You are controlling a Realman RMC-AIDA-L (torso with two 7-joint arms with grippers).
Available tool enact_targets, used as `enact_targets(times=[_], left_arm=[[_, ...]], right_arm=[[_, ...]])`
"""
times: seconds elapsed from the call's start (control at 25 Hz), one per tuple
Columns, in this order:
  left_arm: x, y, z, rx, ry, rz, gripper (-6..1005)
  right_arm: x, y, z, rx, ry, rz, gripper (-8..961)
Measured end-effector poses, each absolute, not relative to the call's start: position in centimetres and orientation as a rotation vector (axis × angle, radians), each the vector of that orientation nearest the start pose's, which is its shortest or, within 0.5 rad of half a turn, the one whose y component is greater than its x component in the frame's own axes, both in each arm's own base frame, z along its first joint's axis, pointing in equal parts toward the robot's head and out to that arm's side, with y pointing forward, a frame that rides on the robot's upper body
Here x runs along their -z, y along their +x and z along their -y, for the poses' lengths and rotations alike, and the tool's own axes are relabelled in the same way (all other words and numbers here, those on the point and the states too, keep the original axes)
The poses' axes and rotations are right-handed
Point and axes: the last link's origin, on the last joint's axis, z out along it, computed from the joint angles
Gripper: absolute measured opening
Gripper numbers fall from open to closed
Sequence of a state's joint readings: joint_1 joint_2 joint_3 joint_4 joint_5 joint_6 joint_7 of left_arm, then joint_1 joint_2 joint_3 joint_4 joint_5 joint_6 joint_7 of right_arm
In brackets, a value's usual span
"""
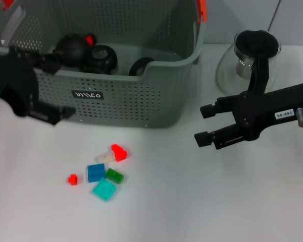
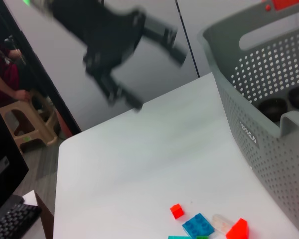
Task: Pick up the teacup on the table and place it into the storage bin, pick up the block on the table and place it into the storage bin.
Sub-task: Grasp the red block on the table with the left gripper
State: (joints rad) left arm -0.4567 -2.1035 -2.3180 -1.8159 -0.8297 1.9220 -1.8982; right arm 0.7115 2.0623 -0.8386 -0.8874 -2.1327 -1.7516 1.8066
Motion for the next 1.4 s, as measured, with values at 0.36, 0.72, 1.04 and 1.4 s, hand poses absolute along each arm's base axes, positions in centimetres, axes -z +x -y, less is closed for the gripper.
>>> enact_targets(times=[0.36, 0.72, 1.04, 1.4], left_arm=[[-8.9, -20.4, -30.0, -0.337, -2.702, 0.230, 918], [-3.5, -21.7, -30.8, -0.643, -2.816, 0.155, 902], [-0.2, -22.6, -32.1, -0.756, -2.876, 0.186, 888], [0.8, -23.4, -32.5, -0.798, -2.875, 0.225, 873]], right_arm=[[-0.3, 17.5, -35.2, -0.455, -3.087, -0.683, 940], [0.3, 17.1, -35.3, -0.473, -3.087, -0.719, 939], [0.4, 17.0, -35.4, -0.480, -3.081, -0.729, 940], [0.5, 17.2, -35.5, -0.479, -3.068, -0.743, 940]])
